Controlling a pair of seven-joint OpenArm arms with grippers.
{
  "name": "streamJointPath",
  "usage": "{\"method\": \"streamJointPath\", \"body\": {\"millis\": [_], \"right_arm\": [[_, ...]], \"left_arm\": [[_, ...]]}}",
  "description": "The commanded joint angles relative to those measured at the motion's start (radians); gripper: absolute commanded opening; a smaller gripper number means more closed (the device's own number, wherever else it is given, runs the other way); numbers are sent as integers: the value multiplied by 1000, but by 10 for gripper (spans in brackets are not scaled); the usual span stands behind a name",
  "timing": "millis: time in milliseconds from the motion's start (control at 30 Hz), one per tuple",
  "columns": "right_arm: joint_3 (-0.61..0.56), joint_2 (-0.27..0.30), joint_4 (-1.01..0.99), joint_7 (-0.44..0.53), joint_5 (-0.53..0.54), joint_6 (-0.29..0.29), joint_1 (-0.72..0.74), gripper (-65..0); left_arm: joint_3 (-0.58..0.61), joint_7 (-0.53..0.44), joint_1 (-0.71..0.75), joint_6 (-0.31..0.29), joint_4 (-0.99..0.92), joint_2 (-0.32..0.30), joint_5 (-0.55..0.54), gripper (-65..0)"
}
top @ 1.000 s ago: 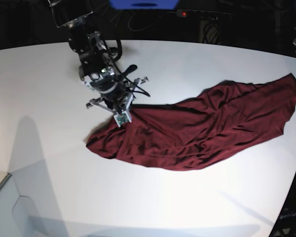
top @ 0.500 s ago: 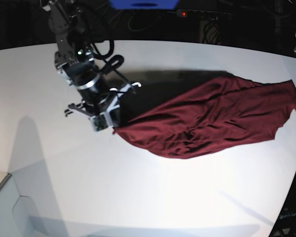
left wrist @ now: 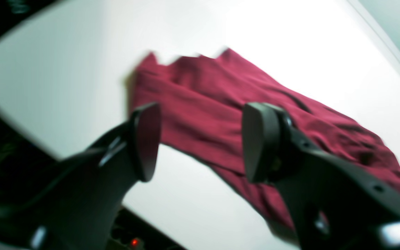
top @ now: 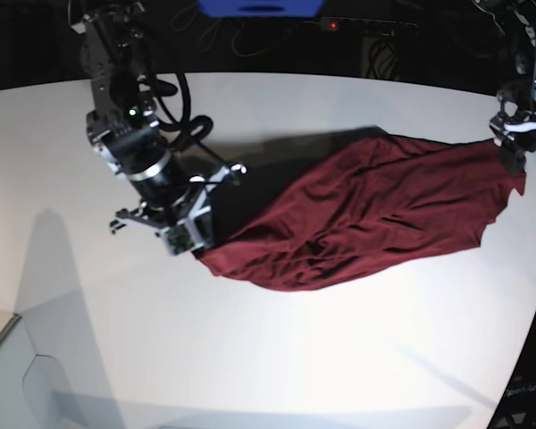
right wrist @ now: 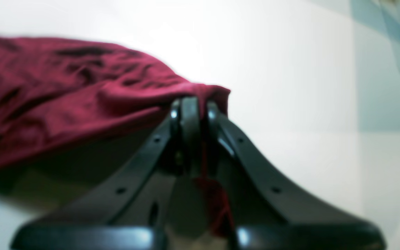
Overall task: Layout the t-shirt on the table in an organized manner, then fold the t-shirt properly
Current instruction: 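Grasp the shirt with the left gripper beside the right gripper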
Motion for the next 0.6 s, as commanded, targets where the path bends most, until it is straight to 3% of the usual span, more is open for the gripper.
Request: {"method": "streamJointPath", "body": {"millis": [0,67,300,567], "right_arm": [[-35,-2,16,21,15,39,-13,-650],[-98,0,14,21,13,63,-43,-650],[-308,2,-123,21,12,63,-102,-647],[-305,23,-136,27,10,63,-138,-478]], "left_arm": [[9,-19,3,-4,18,-20,-13,-289],[37,-19,3,-4,18,-24,-16,-290],[106,-19,-11,-4,18,-24,-16,-289],[258,-19,-25,-4,18,-24,-7,-289]]}}
